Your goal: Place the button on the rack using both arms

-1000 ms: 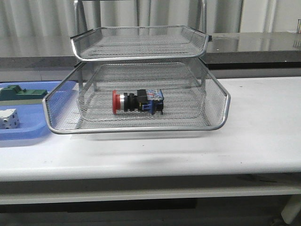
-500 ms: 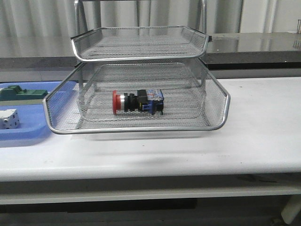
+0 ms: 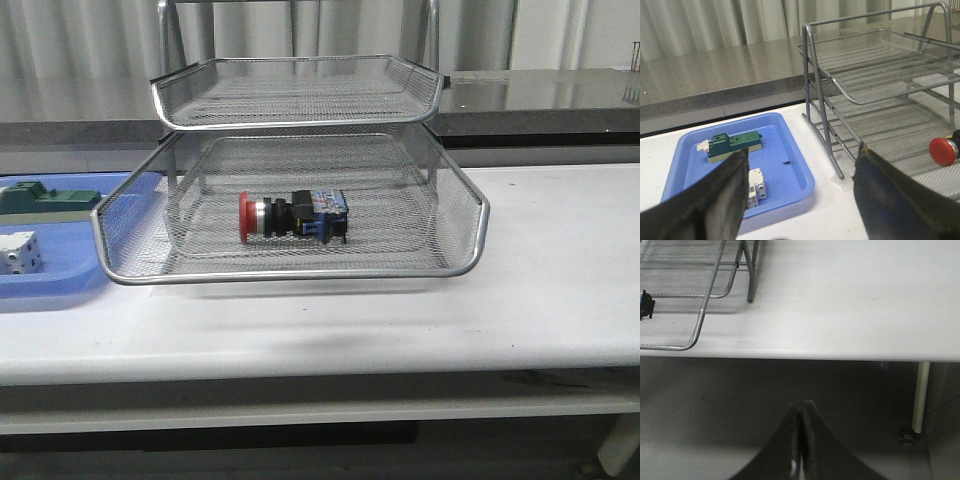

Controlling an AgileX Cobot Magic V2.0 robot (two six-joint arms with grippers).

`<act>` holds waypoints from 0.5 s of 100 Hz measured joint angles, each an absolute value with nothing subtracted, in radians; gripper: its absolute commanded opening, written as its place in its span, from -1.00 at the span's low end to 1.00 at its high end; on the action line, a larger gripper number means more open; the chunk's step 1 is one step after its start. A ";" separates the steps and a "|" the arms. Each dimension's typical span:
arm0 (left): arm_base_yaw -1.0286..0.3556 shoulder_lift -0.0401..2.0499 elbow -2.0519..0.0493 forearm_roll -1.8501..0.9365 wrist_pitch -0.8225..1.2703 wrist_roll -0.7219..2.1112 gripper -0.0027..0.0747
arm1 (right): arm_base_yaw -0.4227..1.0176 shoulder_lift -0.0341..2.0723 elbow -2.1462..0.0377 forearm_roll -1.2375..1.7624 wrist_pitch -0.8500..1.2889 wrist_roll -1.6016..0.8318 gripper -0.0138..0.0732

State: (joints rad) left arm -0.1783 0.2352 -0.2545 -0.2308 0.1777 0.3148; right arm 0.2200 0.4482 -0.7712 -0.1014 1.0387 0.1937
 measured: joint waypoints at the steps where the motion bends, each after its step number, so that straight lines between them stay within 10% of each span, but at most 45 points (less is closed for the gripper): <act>1: -0.178 0.233 -0.253 -0.232 0.174 0.315 0.20 | 0.220 0.448 -0.771 -0.101 1.039 0.194 -0.84; 21: -0.178 0.220 -0.230 -0.244 0.147 0.315 0.13 | 0.220 0.448 -0.771 -0.101 1.039 0.194 -0.84; 50: -0.178 0.220 -0.228 -0.246 0.128 0.315 -0.74 | 0.220 0.448 -0.771 -0.101 1.039 0.194 -0.84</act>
